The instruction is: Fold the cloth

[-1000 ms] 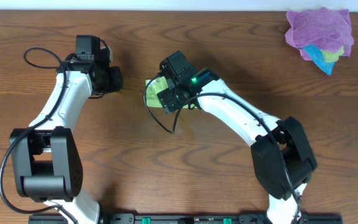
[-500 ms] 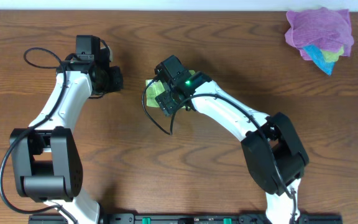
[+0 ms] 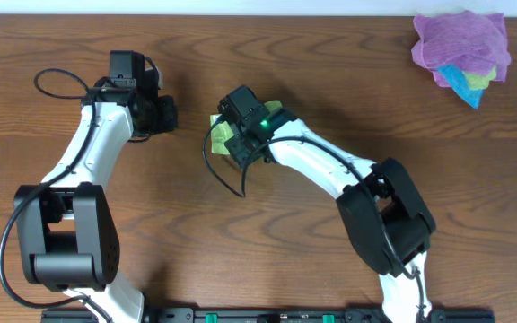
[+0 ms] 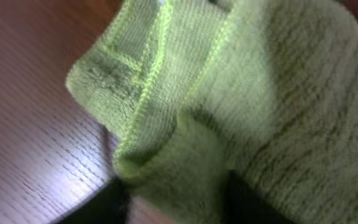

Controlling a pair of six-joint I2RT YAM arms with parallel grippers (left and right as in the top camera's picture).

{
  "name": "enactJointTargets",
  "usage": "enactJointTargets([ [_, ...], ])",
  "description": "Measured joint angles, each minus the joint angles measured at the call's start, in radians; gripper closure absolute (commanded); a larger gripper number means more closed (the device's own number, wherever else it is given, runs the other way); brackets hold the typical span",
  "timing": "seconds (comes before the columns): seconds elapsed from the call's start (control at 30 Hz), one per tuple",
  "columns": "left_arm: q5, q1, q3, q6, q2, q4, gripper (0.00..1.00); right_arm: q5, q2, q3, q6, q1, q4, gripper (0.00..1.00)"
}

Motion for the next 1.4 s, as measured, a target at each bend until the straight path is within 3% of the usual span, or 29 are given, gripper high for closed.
enactJointTargets([
  [0.03, 0.0, 0.0, 0.0, 0.0, 0.0, 0.0, 0.8, 0.0, 0.0, 0.0, 0.0, 0.001, 0.005, 0.99],
  [1.4, 0.0, 0.0, 0.0, 0.0, 0.0, 0.013, 0.79, -0.061, 0.027, 0.085, 0.106, 0.006, 0.096, 0.99],
])
